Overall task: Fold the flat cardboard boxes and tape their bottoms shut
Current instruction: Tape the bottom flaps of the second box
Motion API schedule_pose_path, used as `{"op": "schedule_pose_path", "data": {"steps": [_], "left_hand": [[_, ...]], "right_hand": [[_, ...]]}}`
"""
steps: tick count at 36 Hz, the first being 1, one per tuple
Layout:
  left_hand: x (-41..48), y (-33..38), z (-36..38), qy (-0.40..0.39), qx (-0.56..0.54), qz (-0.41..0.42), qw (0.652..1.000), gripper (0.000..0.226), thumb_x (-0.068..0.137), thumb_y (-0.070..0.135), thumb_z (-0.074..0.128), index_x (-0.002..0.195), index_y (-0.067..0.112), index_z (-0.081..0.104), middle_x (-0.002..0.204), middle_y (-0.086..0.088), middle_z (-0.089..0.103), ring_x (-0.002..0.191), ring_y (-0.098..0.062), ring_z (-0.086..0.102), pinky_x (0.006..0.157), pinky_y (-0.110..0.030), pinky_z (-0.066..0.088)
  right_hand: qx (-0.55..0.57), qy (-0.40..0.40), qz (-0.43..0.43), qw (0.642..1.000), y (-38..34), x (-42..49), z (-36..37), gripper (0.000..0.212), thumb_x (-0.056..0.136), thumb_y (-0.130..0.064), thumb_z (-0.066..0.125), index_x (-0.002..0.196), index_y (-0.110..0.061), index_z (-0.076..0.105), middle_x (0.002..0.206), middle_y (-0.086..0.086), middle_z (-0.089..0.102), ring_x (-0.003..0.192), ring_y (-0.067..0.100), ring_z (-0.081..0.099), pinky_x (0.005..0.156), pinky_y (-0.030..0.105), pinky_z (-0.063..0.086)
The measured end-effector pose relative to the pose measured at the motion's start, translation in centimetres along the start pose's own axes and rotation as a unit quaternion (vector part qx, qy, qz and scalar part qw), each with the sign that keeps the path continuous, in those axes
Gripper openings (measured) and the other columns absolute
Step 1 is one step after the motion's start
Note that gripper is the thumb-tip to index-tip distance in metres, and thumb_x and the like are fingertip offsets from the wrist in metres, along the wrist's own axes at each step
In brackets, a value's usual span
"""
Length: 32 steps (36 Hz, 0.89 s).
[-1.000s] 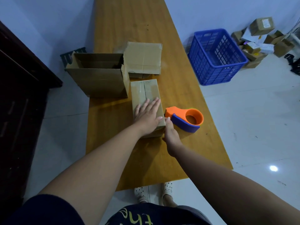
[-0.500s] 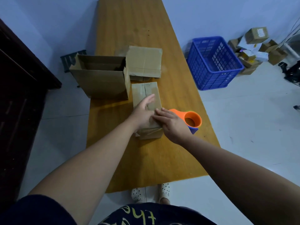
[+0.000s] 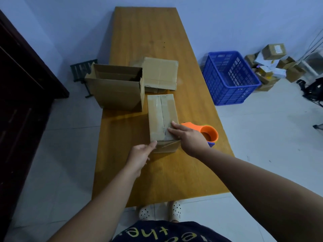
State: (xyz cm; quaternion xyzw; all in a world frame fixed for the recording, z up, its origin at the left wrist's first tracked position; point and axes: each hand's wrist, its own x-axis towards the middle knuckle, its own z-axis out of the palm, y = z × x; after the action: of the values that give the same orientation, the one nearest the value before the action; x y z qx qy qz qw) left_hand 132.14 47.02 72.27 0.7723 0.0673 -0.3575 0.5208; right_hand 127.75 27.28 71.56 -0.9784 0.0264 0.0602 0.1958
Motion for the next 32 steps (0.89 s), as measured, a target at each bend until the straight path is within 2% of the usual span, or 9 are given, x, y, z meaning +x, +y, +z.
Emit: {"op": "schedule_pose_path", "data": {"steps": [3,5,7,9,14,20,24,27,32], "left_hand": [[-0.2,-0.4,0.6,-0.033,-0.056,-0.045,0.997,0.021,0.090,0.031,0.064,0.106,0.021,0.056,0.099,0.003,0.057,0.089,-0.016,0.051,0.075,-0.031,0.042],[-0.2,-0.5,1.0,-0.058,-0.125,-0.105,0.985,0.022,0.086,0.023,0.068,0.106,0.016,0.062,0.101,-0.002,0.059,0.094,-0.020,0.052,0.080,-0.034,0.045],[-0.3,-0.6,1.5,-0.083,-0.194,-0.137,0.968,0.021,0.084,0.017,0.070,0.104,0.014,0.066,0.096,-0.007,0.059,0.086,-0.021,0.052,0.068,-0.030,0.043],[-0.3,-0.7,2.2,-0.084,-0.252,-0.153,0.952,0.012,0.086,0.011,0.067,0.098,0.015,0.066,0.080,-0.005,0.053,0.069,-0.017,0.045,0.057,-0.026,0.036],[-0.2,-0.8,4.3,-0.061,-0.349,-0.175,0.919,0.008,0.087,0.013,0.066,0.089,0.021,0.067,0.071,0.000,0.045,0.060,-0.011,0.039,0.055,-0.023,0.034],[0.0,-1.0,5.7,-0.010,-0.365,-0.179,0.913,0.022,0.087,0.021,0.068,0.108,0.021,0.065,0.077,0.001,0.045,0.066,-0.011,0.036,0.058,-0.021,0.034],[0.3,-1.1,5.9,0.019,-0.385,-0.149,0.911,0.014,0.086,0.022,0.069,0.099,0.028,0.065,0.092,0.002,0.053,0.074,-0.013,0.039,0.063,-0.024,0.037],[0.2,-1.1,6.0,0.022,-0.400,-0.120,0.909,0.010,0.086,0.018,0.069,0.093,0.025,0.068,0.100,0.001,0.056,0.076,-0.013,0.039,0.064,-0.024,0.037],[-0.2,-1.3,6.3,0.025,-0.402,-0.105,0.910,0.012,0.086,0.014,0.067,0.094,0.023,0.069,0.106,0.000,0.056,0.079,-0.014,0.039,0.066,-0.024,0.036]], "right_hand": [[-0.008,-0.002,0.009,1.000,-0.3,0.0,-0.4,0.059,0.092,-0.004,0.047,0.144,-0.032,0.043,0.157,-0.011,0.028,0.134,0.017,0.044,0.093,0.037,0.051],[-0.008,-0.005,0.014,1.000,-0.5,0.0,-0.4,0.059,0.092,-0.003,0.046,0.143,-0.032,0.044,0.157,-0.012,0.028,0.133,0.018,0.045,0.093,0.038,0.050],[-0.006,-0.008,0.017,1.000,-0.4,-0.1,-0.3,0.061,0.090,-0.002,0.046,0.143,-0.032,0.045,0.156,-0.013,0.028,0.132,0.019,0.047,0.091,0.040,0.051],[-0.011,-0.010,0.020,1.000,-0.4,-0.1,-0.3,0.062,0.089,-0.002,0.046,0.143,-0.033,0.045,0.156,-0.014,0.028,0.131,0.018,0.047,0.091,0.039,0.050],[-0.026,-0.016,0.023,0.999,-0.5,0.1,-0.6,0.060,0.091,-0.005,0.047,0.143,-0.034,0.044,0.156,-0.015,0.027,0.132,0.016,0.047,0.090,0.038,0.051],[-0.029,-0.008,0.016,0.999,-0.6,0.0,-0.6,0.059,0.091,-0.005,0.048,0.143,-0.033,0.045,0.156,-0.014,0.029,0.131,0.015,0.047,0.088,0.038,0.052],[-0.028,-0.006,0.018,0.999,-0.6,0.0,-0.5,0.059,0.092,-0.005,0.046,0.143,-0.034,0.043,0.156,-0.014,0.028,0.130,0.015,0.048,0.086,0.035,0.053],[-0.024,-0.003,0.018,1.000,-0.4,0.0,-0.4,0.060,0.091,-0.005,0.047,0.143,-0.034,0.044,0.156,-0.015,0.028,0.129,0.017,0.049,0.085,0.037,0.053],[-0.025,0.002,0.015,1.000,-0.3,0.0,-0.2,0.060,0.091,-0.006,0.048,0.144,-0.035,0.043,0.156,-0.015,0.028,0.130,0.016,0.048,0.085,0.036,0.053]]}}
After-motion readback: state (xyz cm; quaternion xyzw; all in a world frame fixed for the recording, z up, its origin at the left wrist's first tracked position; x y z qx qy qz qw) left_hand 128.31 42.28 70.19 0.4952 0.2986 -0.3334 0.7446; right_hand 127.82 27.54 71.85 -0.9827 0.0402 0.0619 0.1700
